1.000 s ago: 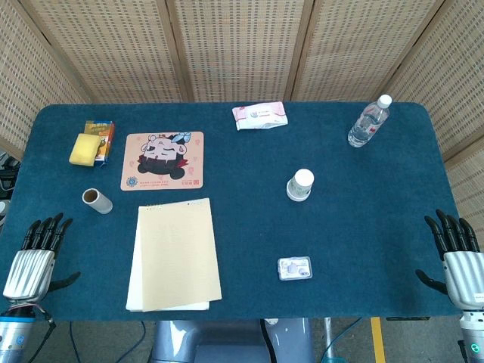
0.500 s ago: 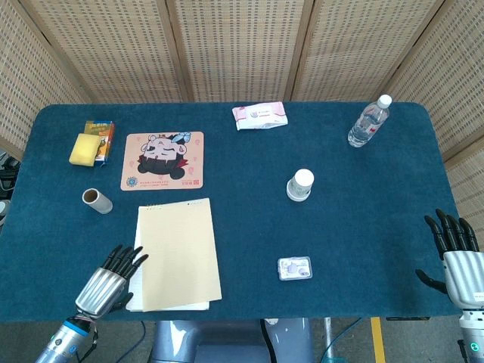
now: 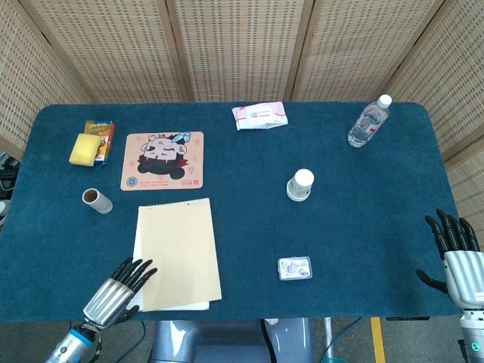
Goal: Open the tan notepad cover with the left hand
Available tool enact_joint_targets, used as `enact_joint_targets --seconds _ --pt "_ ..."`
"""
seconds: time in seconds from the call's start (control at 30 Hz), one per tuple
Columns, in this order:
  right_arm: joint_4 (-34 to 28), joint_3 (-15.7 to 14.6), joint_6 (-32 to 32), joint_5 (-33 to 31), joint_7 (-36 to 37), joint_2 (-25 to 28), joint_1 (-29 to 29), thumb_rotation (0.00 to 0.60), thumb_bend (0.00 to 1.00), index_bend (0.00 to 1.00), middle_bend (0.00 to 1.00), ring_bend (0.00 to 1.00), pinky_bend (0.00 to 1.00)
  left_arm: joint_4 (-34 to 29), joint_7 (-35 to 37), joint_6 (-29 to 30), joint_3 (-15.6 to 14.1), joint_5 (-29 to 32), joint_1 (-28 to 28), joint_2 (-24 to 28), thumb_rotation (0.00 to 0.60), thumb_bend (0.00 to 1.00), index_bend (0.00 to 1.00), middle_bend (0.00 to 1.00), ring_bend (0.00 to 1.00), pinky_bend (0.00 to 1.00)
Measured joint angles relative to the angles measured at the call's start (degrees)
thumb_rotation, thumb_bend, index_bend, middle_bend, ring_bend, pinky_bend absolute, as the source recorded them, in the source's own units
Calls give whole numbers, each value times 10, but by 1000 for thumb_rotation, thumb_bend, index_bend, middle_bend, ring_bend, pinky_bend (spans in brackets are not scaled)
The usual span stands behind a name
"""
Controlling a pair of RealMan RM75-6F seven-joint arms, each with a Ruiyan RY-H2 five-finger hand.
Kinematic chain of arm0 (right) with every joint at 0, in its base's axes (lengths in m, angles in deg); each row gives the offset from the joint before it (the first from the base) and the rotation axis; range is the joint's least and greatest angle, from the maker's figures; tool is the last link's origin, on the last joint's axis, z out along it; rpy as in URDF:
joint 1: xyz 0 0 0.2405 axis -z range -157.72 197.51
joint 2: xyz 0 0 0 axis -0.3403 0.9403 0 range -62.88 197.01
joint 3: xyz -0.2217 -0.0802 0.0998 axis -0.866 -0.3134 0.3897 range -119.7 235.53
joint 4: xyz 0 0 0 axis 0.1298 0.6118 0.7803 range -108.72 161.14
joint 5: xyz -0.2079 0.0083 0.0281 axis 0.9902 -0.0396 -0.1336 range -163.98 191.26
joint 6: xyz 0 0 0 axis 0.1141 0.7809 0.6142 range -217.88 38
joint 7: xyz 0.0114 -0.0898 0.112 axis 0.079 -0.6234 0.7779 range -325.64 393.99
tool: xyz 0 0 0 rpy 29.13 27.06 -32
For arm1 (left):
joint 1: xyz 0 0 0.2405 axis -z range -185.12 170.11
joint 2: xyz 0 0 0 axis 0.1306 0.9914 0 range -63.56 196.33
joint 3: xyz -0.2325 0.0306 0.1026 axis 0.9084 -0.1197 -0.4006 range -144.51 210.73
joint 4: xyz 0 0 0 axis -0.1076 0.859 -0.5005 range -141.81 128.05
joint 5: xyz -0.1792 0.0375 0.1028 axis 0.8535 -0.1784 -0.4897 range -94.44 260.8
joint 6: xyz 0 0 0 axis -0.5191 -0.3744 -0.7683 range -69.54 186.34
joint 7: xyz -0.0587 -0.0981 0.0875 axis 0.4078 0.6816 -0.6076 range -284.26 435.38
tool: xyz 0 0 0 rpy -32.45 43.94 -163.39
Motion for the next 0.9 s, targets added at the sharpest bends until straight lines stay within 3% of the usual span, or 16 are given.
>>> enact_joint_targets --seconds 0.9 --pt "1 0 -2 -2 5 1 -1 600 0 0 0 0 0 41 -8 -15 -8 13 -4 -20 600 337 0 0 0 0"
